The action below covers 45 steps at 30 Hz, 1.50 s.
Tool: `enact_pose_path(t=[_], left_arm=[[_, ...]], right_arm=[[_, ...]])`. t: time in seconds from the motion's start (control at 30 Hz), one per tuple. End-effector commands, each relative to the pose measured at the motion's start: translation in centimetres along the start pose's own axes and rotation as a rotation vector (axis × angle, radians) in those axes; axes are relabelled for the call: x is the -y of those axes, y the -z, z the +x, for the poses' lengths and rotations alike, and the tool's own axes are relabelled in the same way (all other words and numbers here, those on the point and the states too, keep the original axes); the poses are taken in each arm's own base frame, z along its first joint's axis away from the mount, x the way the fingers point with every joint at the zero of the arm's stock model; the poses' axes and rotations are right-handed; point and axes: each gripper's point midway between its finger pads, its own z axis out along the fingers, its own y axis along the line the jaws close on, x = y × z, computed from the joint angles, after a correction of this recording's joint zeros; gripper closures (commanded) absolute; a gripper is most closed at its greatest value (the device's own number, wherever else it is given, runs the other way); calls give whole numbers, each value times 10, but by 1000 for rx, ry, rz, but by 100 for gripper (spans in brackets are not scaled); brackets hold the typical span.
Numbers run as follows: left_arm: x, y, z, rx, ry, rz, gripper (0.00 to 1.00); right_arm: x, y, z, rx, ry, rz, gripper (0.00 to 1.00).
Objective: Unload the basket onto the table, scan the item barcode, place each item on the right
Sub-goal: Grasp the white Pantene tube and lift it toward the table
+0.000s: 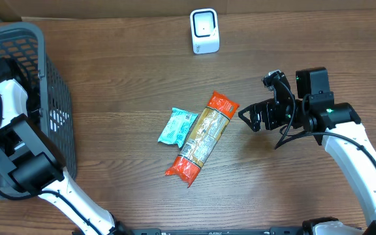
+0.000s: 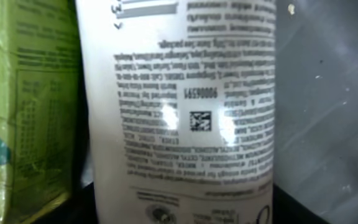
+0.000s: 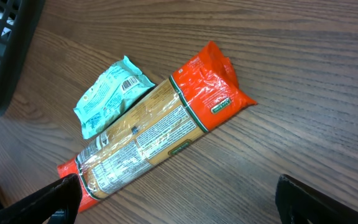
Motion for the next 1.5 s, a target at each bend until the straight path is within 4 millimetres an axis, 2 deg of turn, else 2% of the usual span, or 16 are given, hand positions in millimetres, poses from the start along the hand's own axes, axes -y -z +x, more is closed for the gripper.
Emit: enact_pose_path(t=[0.0, 0.1, 0.13, 0.2, 0.27, 0.47, 0.63, 0.8, 0.9, 0.97, 1.07, 1.2, 1.27, 1.47], left_arm=[[-5, -15, 11, -37, 7, -24, 41], [-8, -25, 19, -46, 6, -32, 42], [-9, -28, 22, -50, 5, -34, 47], [-12, -33, 28, -62, 4, -39, 79], [-13, -33, 30, -69, 4, -43, 96], [-13, -28, 32, -86, -2, -44, 96], [-9, -2, 20, -66, -7, -31, 96], [1, 57, -11, 43, -26, 17, 96], [5, 108, -31, 149, -41, 60, 96], [6, 149, -42, 234, -50, 93, 96], [5, 208, -50, 357, -53, 141, 95], [-2, 275, -43, 486, -45, 202, 96], [-3, 312, -31, 544, -56, 249, 96], [13, 372, 11, 613, -135, 375, 96]], right_arm=[[-1, 3, -8, 18, 8, 3, 0], [-1, 3, -8, 18, 8, 3, 0], [-1, 3, -8, 18, 8, 3, 0], [-1, 3, -8, 18, 8, 3, 0], [-1, 3, -8, 18, 8, 3, 0], [-1, 3, -8, 18, 8, 3, 0], [-1, 3, -8, 18, 8, 3, 0], [-1, 3, -8, 18, 8, 3, 0], [-1, 3, -8, 18, 8, 3, 0], [-1, 3, -8, 18, 8, 3, 0], [-1, 3, -8, 18, 8, 3, 0], [-1, 3, -8, 18, 8, 3, 0], [-1, 3, -8, 18, 8, 3, 0], [-1, 3, -8, 18, 8, 3, 0]])
